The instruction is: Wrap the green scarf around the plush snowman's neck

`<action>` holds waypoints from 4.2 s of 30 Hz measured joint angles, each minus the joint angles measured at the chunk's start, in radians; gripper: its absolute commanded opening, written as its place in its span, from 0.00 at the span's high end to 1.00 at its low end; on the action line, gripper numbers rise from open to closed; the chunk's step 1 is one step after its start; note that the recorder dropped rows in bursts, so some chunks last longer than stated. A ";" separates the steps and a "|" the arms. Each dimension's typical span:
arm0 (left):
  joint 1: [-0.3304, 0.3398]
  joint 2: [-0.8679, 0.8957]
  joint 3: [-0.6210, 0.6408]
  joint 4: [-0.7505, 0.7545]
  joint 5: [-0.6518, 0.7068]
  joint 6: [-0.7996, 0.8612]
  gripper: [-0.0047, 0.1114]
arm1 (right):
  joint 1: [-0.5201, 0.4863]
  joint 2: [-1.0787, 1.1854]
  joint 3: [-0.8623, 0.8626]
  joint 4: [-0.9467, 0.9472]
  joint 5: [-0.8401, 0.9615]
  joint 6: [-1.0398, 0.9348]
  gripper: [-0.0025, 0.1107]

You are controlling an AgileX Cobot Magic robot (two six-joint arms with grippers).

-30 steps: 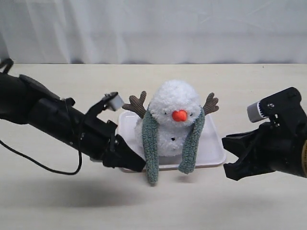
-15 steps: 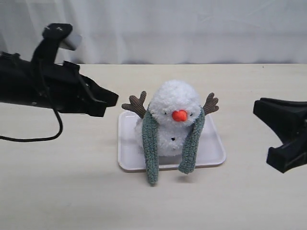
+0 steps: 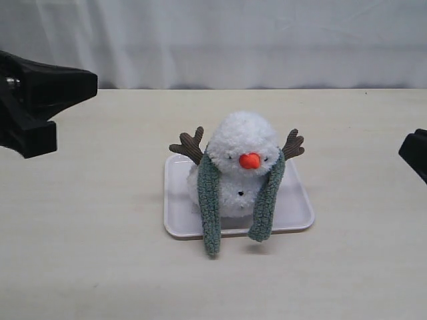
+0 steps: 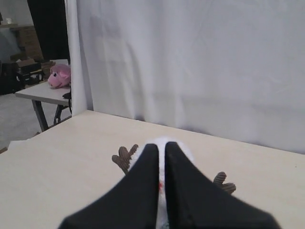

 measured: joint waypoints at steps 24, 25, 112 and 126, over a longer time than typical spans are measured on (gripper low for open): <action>0.000 -0.131 0.000 0.020 -0.015 0.000 0.96 | 0.000 -0.053 0.000 0.000 0.000 0.002 0.94; 0.000 -0.146 0.004 0.065 -0.022 0.000 0.96 | 0.000 -0.053 0.000 0.000 0.000 0.002 0.94; 0.454 -0.930 0.212 1.252 -0.240 -1.206 0.96 | 0.000 -0.053 0.000 0.000 0.000 0.002 0.94; 0.454 -0.930 0.469 1.273 -0.441 -1.206 0.96 | 0.000 -0.053 0.000 0.000 0.000 0.002 0.94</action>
